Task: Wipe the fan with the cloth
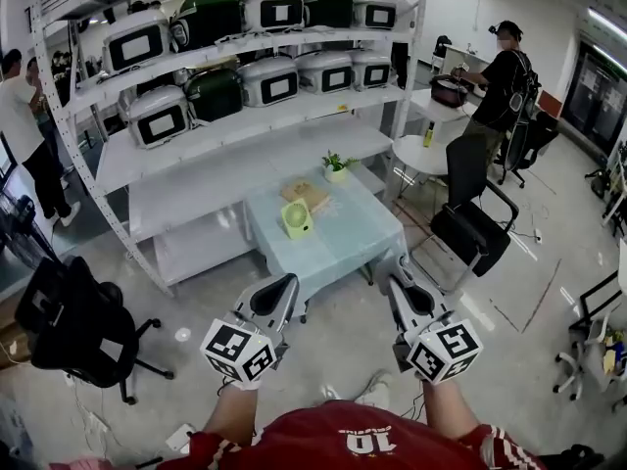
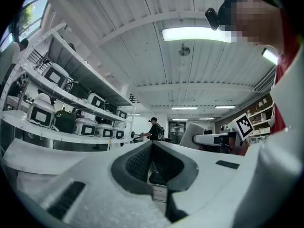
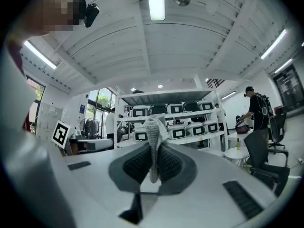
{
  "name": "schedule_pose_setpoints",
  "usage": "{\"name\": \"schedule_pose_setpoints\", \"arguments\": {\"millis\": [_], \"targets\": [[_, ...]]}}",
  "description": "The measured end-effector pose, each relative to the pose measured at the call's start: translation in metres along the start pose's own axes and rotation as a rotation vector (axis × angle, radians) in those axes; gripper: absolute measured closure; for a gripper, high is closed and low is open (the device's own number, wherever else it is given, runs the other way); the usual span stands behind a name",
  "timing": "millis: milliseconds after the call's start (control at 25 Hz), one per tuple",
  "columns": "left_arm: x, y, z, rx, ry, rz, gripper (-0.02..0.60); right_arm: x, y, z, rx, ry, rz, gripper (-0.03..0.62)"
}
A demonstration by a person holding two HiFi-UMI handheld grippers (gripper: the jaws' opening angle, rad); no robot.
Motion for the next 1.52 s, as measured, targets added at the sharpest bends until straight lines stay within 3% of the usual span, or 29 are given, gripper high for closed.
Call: {"name": "schedule_pose_setpoints", "arguments": {"millis": [320,800,1200,1520], "targets": [[-0.003,0.001,0.003,-0.01,-0.028,0.021,0.581,-0.009,-0.005,0.004,0.017,-0.028,0.001,0.577],[-0.024,0.015,0.012,-0.011,0.025,-0.013,0.581,-0.022,-0.034,0.005,-0.047,-0.037,-0.07,0.576],[-0.048,0.043,0.027,0.0,0.102,-0.124,0.581,-0.034,-0.072,-0.001,-0.09,-0.003,-0.148,0.576],[-0.06,0.038,0.027,-0.013,0.115,-0.209,0.581,-0.016,-0.1,0.001,-0.104,-0.008,-0.205,0.576]]}}
Point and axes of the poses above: the fingertips, and each gripper's own axes: y backward along the fingers, x to its right, z out of its underside, the point moved 10 cm from there along y, backward along the fingers, and after that the axes turned 11 degrees about -x, right-handed, at the moved point
